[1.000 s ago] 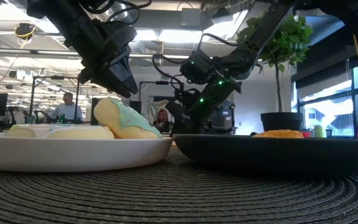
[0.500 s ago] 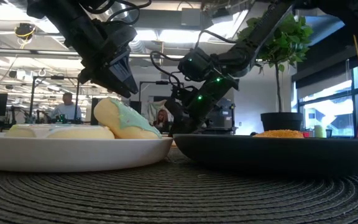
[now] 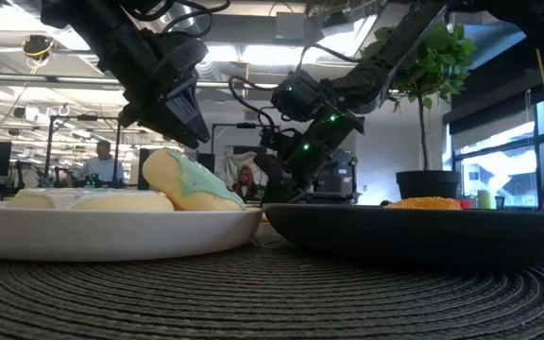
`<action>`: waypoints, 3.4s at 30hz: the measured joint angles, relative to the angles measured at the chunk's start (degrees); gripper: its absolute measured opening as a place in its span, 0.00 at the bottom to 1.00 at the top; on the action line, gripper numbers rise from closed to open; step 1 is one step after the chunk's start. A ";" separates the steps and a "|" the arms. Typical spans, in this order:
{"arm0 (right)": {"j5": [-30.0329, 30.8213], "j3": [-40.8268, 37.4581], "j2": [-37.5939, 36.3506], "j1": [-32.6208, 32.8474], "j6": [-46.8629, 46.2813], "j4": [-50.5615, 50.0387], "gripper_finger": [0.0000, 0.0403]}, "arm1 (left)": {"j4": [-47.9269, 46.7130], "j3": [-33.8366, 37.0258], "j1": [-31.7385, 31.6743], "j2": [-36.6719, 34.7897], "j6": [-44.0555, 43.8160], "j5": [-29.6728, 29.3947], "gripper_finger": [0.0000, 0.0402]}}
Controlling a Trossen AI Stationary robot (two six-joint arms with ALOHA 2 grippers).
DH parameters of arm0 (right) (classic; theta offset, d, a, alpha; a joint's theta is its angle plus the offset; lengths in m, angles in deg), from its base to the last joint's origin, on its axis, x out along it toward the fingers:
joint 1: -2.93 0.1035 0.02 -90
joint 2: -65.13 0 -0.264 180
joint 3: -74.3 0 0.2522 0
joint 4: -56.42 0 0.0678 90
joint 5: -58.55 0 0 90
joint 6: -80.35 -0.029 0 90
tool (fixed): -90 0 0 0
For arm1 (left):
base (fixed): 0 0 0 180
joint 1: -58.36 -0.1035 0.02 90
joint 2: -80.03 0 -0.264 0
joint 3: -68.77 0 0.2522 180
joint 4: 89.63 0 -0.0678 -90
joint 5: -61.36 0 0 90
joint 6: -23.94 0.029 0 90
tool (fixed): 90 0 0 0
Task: Pick & Place donuts
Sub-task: Put the small black donut on the black plate
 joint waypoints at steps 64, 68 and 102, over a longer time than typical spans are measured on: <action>21.50 -0.23 -11.31 47.66 -22.95 -32.08 0.06 | 0.24 0.02 0.22 0.00 1.38 -0.24 0.34; 21.59 -0.23 -11.31 47.66 -22.73 -32.10 0.06 | 0.26 0.02 0.22 0.00 1.38 -0.24 0.34; 22.00 -0.21 -11.39 47.62 -22.27 -34.13 0.29 | 0.22 0.02 0.22 0.00 1.33 0.15 0.34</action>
